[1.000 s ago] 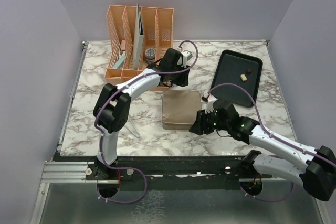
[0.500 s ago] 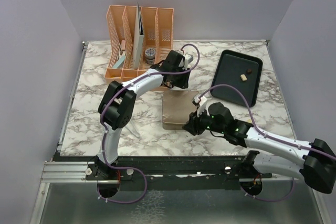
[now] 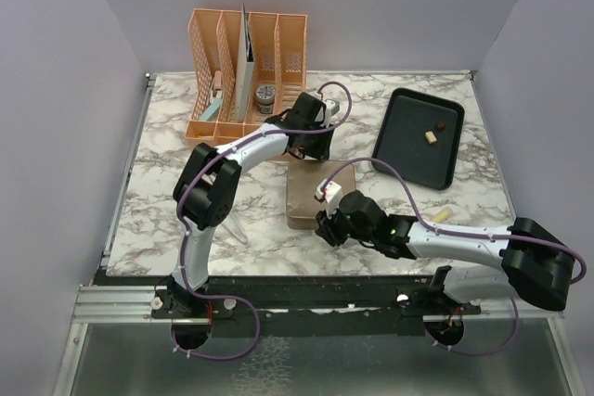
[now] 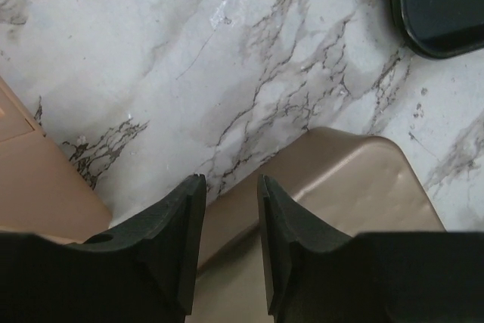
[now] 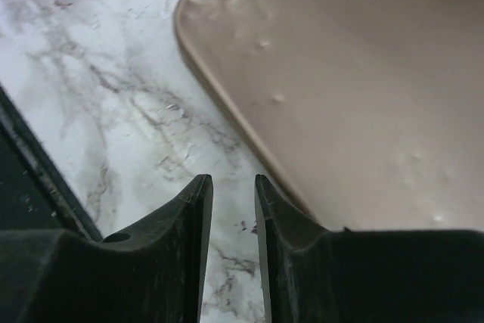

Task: Pack the chocolate
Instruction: Close the box lid on the packing box.

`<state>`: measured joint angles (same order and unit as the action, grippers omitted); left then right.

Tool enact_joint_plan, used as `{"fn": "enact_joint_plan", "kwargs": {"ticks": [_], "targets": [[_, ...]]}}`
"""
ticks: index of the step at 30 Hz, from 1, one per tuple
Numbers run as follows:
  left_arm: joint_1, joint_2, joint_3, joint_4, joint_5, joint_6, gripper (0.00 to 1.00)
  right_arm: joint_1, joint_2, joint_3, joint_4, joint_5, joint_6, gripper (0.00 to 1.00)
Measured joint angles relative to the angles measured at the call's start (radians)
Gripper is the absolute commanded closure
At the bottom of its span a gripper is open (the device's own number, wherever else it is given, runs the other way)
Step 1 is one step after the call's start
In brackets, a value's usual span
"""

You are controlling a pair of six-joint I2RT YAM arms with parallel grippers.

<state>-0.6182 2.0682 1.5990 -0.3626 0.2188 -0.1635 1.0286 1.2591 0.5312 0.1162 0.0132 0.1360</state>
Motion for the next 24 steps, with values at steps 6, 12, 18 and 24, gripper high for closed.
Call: {"fn": "enact_joint_plan", "kwargs": {"ticks": [6,12,18,24], "targets": [[-0.008,-0.040,-0.092,0.066,-0.037,-0.042,0.62,0.012,0.014,0.008,0.012,0.081,-0.006,0.68],[-0.031,-0.103,-0.162,0.114,-0.075,-0.066,0.61,0.013,-0.002,-0.001,0.018,0.078,0.003,0.65],[-0.051,-0.110,-0.170,0.110,-0.075,-0.076,0.59,0.010,-0.131,-0.034,0.026,0.061,0.062,0.50],[-0.052,-0.110,-0.154,0.075,-0.075,-0.076,0.57,0.010,-0.195,-0.043,0.009,0.056,0.027,0.38]]}}
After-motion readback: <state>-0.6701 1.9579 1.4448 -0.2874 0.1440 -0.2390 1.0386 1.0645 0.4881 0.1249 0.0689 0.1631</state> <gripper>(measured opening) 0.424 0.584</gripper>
